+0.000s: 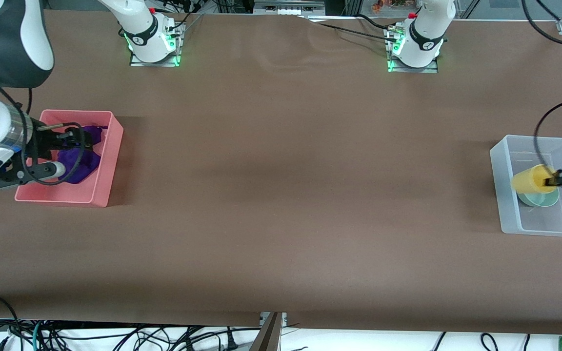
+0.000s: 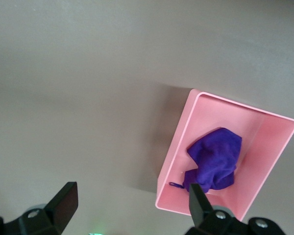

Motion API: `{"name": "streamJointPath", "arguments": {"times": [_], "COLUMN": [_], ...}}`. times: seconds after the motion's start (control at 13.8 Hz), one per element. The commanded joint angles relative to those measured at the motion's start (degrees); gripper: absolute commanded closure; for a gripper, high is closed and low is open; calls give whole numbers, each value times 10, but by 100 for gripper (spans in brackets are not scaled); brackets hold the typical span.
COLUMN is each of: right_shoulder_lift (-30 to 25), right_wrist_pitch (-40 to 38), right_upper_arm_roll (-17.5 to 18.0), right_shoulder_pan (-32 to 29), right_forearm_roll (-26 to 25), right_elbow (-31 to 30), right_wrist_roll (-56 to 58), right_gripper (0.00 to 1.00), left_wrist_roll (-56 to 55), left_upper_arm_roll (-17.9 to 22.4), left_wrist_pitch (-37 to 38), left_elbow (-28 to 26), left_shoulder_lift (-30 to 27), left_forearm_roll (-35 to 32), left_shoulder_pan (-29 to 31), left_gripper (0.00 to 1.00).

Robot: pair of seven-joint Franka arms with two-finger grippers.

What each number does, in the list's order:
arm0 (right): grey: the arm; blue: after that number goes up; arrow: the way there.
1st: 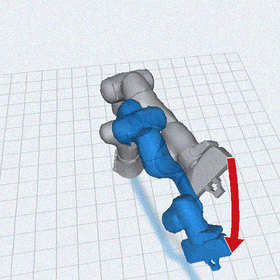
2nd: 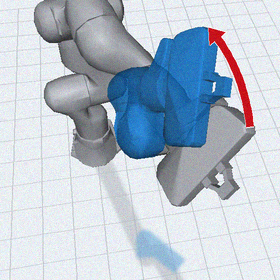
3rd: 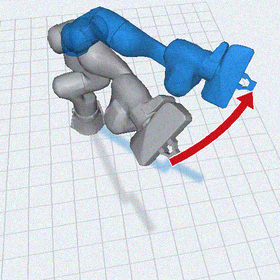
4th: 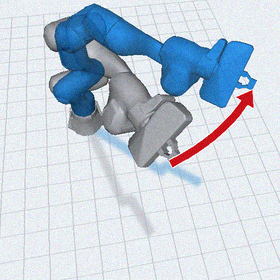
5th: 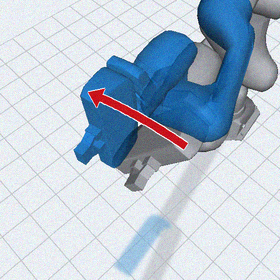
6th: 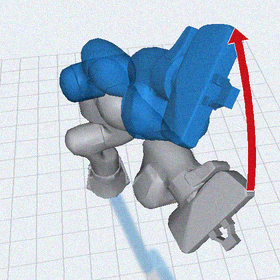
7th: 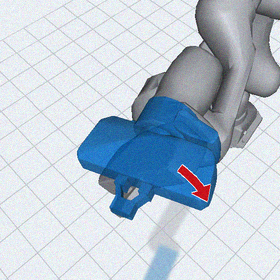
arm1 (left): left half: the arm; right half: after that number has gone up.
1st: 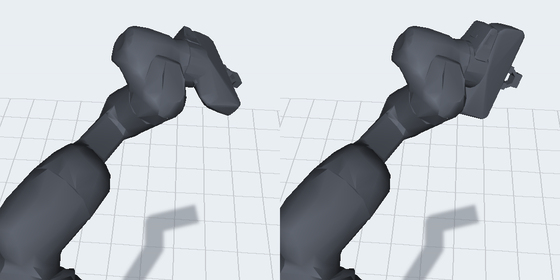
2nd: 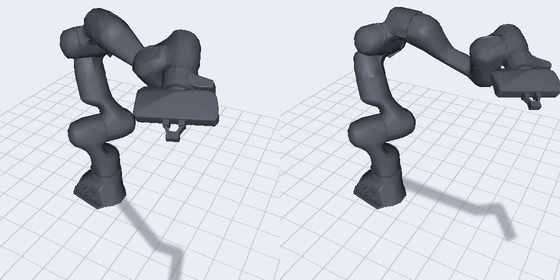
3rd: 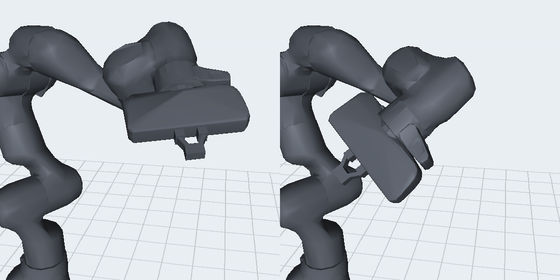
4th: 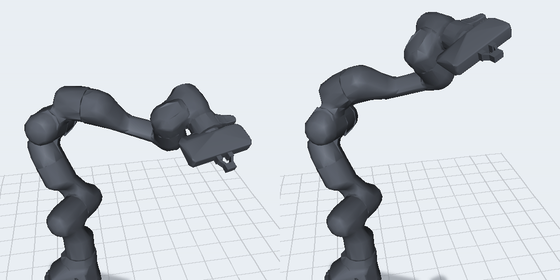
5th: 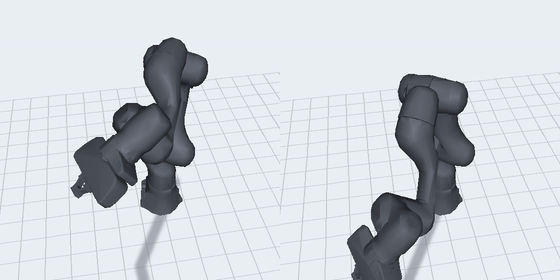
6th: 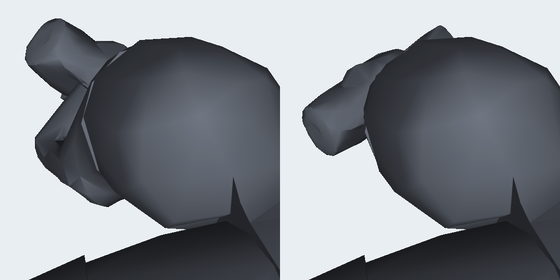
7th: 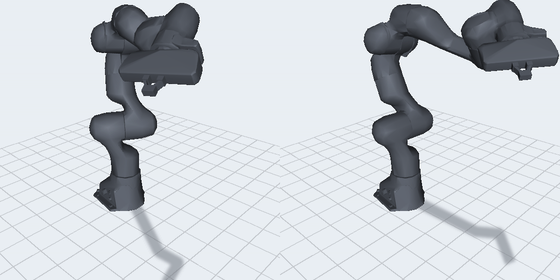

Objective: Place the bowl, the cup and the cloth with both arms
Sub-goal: 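Lower the yellow cup into the green bowl with the left gripper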

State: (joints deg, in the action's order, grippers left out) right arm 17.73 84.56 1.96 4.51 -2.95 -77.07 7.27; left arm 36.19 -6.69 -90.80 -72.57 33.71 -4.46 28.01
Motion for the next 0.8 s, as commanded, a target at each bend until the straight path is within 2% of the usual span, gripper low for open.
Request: {"name": "streamJointPath", "arguments": {"times": [0.0, 0.15, 0.51, 0.58, 0.65, 0.73], "right_shoulder_lift": [-22, -34, -59, -61, -61, -62], "right_wrist_pitch": [-5, -1, -17, -23, -31, -37], "right_upper_arm_roll": [2, -2, -20, -20, -20, -20], "right_shoulder_pan": [-13, -16, -40, -44, -46, -48], "right_forearm_roll": [2, -1, 1, -4, -4, -4], "right_elbow": [12, 11, -13, -16, -16, -16], "right_wrist_roll": [-14, -6, 1, 3, 17, 33], "right_gripper": [0, 0, 0, 0, 0, 0], "left_wrist_roll": [108, 121, 131, 133, 139, 143], "left_upper_arm_roll": [-4, -4, -4, -4, -4, -6], "left_wrist_pitch": [-23, -90, -157, -159, -158, -156], "left_elbow": [1, -25, -71, -74, -74, -74], "left_shoulder_lift": [9, 25, 57, 57, 57, 56], "left_forearm_roll": [-32, -36, -32, -34, -36, -36], "left_shoulder_pan": [56, 70, 105, 104, 99, 96], "left_gripper": [100, 100, 100, 88, 1, 0]}}
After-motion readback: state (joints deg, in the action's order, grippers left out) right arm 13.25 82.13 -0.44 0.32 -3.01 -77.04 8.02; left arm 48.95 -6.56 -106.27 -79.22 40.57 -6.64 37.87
